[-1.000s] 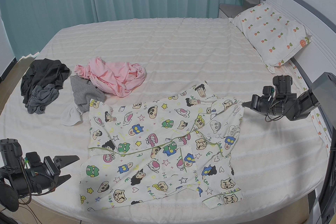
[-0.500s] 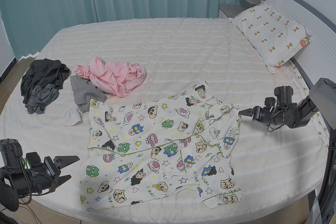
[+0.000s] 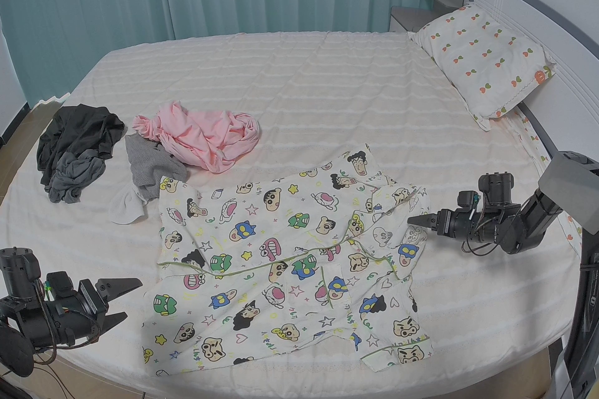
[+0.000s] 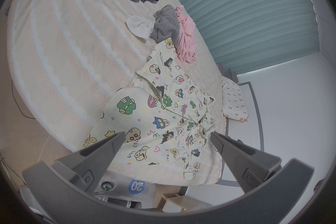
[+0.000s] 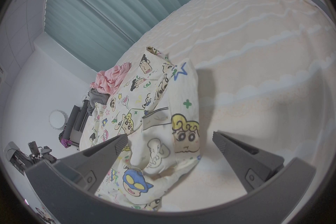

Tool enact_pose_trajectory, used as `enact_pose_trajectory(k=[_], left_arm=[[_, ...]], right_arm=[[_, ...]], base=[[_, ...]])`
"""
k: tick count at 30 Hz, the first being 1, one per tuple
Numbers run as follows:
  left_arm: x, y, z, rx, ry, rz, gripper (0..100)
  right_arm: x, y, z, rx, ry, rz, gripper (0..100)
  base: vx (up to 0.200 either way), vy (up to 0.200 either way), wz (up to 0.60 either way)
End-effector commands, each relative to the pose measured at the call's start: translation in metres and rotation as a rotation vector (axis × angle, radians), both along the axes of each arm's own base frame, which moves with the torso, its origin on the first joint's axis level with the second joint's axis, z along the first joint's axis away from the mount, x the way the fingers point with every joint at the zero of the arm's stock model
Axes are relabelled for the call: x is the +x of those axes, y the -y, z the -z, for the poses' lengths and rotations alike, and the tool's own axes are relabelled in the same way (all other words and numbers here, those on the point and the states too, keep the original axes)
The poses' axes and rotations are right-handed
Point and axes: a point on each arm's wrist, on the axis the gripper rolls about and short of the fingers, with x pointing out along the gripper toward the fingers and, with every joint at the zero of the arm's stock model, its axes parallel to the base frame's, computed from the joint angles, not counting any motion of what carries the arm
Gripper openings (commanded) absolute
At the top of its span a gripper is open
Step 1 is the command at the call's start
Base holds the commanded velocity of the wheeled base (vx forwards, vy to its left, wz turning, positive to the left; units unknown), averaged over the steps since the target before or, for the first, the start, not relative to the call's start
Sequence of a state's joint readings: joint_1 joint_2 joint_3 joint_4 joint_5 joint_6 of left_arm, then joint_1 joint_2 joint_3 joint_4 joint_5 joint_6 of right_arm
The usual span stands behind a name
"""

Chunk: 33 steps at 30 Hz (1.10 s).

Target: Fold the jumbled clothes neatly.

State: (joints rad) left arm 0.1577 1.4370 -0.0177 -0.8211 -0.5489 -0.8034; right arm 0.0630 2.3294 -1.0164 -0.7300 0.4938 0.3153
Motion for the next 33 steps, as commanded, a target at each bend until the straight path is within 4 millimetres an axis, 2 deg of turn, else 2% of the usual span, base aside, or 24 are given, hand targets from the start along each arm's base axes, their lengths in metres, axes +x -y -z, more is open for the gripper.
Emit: enact_pose_trajectory(k=[1,7,12,21,25,33], left_arm=[[-0.003,0.0,0.003,-0.003,-0.018,0.0,100],[-0.003,0.001,0.003,-0.004,-0.02,0.0,100],[-0.004,0.001,0.004,-0.004,-0.024,0.0,100],[-0.004,0.001,0.004,-0.004,-0.024,0.0,100],[-0.004,0.001,0.004,-0.005,-0.026,0.0,100],[-0.004,0.001,0.004,-0.005,-0.026,0.0,100]], right_arm=[[0.011,-0.017,0.004,-0.026,0.021,-0.001,100],[0.012,-0.025,0.006,-0.044,0.019,0.0,100],[0.012,-0.022,0.003,-0.078,0.027,0.05,100],[-0.009,-0.009,-0.01,-0.139,0.036,0.088,100],[-0.016,-0.013,-0.018,-0.136,0.051,0.075,100],[-0.018,-0.029,-0.02,-0.136,0.057,0.038,100]], base=[[0.0,0.0,0.0],[0.0,0.0,0.0],[0.0,0.0,0.0],[0.0,0.0,0.0],[0.0,0.0,0.0],[0.0,0.0,0.0]])
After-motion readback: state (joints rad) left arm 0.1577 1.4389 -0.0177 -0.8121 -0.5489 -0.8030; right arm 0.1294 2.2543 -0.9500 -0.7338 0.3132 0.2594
